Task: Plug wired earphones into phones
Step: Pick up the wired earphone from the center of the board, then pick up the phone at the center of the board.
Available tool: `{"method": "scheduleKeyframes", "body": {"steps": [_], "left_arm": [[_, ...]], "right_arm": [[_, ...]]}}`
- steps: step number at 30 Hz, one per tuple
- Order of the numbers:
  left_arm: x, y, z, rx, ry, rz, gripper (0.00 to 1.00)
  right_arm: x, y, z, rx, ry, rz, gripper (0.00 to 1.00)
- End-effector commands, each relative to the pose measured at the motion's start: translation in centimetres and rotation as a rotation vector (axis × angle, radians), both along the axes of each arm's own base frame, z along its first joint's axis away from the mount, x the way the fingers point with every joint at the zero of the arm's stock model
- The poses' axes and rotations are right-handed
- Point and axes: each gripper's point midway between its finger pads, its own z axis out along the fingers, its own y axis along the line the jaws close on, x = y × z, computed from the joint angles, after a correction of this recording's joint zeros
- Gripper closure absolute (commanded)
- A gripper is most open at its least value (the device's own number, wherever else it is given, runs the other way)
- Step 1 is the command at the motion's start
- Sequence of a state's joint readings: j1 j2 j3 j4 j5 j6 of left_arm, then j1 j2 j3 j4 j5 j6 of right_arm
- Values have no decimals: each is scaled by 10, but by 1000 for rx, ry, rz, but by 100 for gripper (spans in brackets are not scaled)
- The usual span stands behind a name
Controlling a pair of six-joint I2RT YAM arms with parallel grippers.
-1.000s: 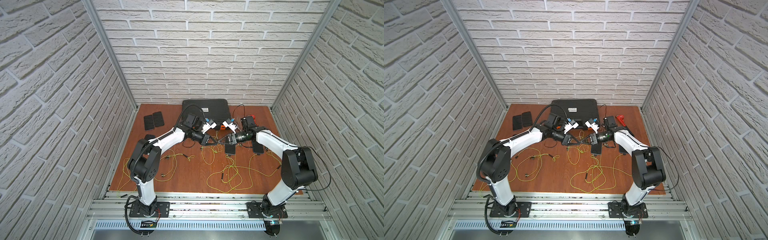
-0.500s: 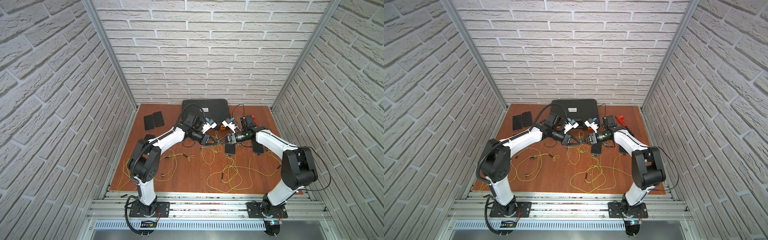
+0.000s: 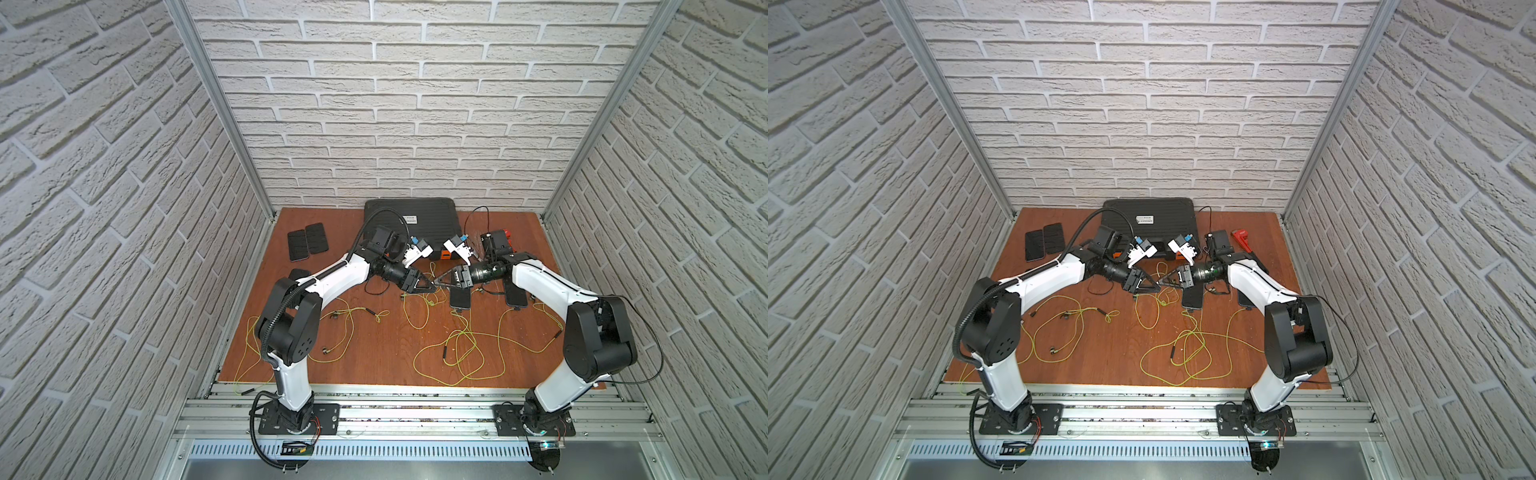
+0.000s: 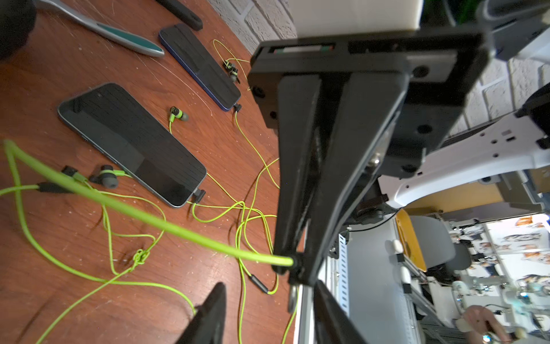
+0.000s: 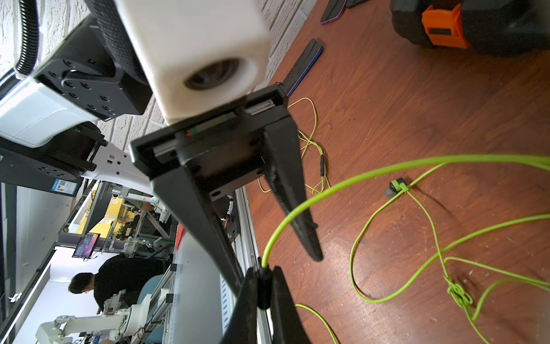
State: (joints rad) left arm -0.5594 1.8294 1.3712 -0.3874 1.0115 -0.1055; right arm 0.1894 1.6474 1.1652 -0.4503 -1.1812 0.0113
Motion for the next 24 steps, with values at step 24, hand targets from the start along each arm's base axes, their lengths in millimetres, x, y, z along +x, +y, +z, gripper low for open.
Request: {"method": "scheduleKeyframes", "body": {"steps": [24], "left_arm": [[83,342,-42,819,90,1133,2]], "right_arm": [[8,-13,-15,-185,-139,-237,94]]}}
